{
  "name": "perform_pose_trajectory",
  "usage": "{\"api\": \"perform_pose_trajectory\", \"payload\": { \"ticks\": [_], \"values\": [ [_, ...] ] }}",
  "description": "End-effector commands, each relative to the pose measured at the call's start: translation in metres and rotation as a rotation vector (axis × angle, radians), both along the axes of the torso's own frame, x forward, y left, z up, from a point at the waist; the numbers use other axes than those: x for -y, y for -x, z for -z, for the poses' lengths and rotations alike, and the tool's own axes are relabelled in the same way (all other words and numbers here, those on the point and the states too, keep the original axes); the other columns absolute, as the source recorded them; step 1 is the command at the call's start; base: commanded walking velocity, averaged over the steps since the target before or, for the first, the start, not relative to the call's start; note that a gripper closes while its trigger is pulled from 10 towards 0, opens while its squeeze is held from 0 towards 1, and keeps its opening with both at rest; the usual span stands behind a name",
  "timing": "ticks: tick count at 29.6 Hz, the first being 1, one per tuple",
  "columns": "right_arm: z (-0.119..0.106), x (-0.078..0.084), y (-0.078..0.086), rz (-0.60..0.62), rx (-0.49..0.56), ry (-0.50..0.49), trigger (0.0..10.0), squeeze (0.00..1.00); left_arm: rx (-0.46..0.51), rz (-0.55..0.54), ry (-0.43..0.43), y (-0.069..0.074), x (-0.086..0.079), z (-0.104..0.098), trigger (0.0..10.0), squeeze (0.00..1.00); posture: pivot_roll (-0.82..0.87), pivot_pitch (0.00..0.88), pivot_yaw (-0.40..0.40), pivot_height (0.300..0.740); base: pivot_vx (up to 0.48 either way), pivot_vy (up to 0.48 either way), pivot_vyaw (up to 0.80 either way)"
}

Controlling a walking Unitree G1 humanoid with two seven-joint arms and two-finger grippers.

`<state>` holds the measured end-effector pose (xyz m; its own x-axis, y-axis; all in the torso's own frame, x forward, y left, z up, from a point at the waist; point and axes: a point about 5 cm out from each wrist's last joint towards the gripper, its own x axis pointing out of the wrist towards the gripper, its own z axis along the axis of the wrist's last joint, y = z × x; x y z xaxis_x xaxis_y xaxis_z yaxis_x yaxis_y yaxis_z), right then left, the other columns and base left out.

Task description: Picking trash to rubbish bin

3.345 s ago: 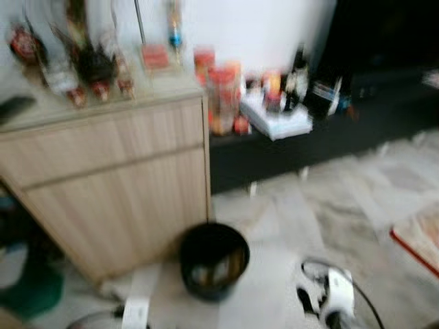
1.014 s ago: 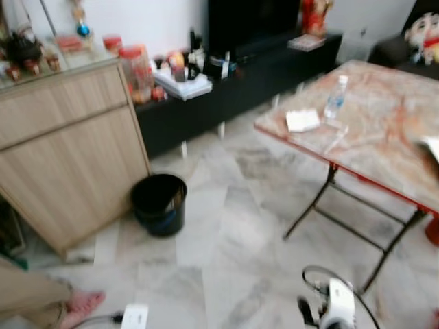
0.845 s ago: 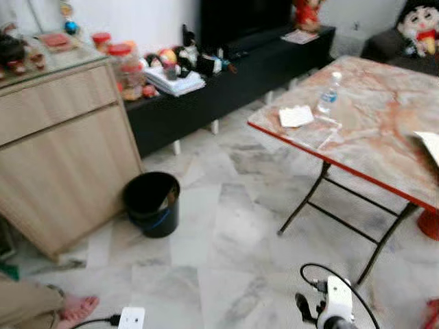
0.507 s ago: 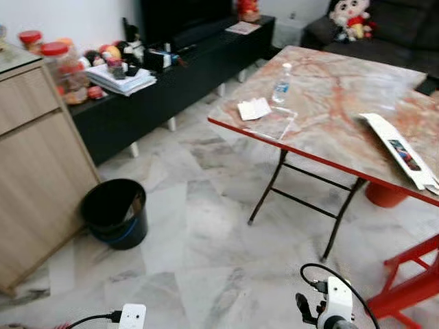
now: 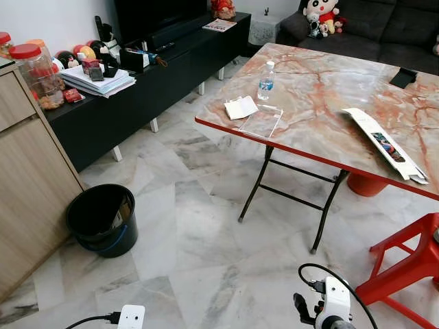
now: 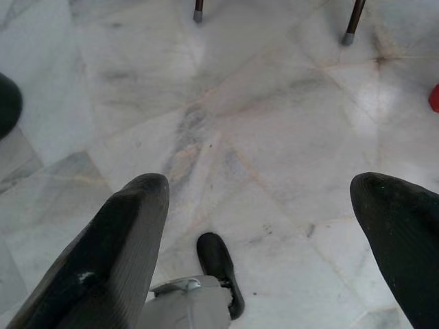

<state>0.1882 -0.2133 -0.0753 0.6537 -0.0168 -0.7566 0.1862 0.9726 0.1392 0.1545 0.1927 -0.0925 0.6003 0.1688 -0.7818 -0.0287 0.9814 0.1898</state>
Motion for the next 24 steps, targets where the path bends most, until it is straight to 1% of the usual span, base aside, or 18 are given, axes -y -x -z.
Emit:
{"api": "perform_pose_trajectory", "payload": {
  "ticks": [1, 11, 18, 21, 24],
  "values": [
    [-0.0007, 0.001, -0.0011, 0.006, 0.002, 0.003, 10.0, 0.0, -0.014, 0.018, 0.0, 0.0027, 0.0005, 0.0013, 10.0, 0.0, 0.0, 0.0, -0.027, 0.74, 0.0, 0.0, -0.8],
    [-0.0008, -0.0001, -0.0017, 0.011, 0.005, -0.002, 10.0, 0.0, -0.018, 0.015, -0.004, 0.003, -0.0007, 0.0014, 10.0, 0.0, 0.01, 0.0, -0.026, 0.74, 0.0, 0.0, -0.8],
    [-0.0006, 0.0001, -0.0012, 0.014, 0.004, -0.002, 10.0, 0.0, -0.014, -0.009, 0.008, 0.0034, -0.0007, 0.0015, 10.0, 0.0, 0.01, 0.0, -0.026, 0.74, 0.0, 0.0, -0.8],
    [-0.0008, 0.0006, -0.0014, 0.017, 0.005, -0.001, 10.0, 0.0, -0.024, -0.011, 0.0, 0.0036, -0.0012, 0.0018, 10.0, 0.0, 0.01, 0.0, -0.027, 0.74, 0.0, 0.316, -0.8],
    [-0.0008, 0.0012, -0.0013, 0.019, 0.005, 0.0, 10.0, 0.0, -0.018, 0.01, -0.01, 0.0025, -0.0012, 0.0012, 10.0, 0.0, 0.0, 0.0, -0.024, 0.74, 0.0, 0.0, -0.8]
  ]
}}
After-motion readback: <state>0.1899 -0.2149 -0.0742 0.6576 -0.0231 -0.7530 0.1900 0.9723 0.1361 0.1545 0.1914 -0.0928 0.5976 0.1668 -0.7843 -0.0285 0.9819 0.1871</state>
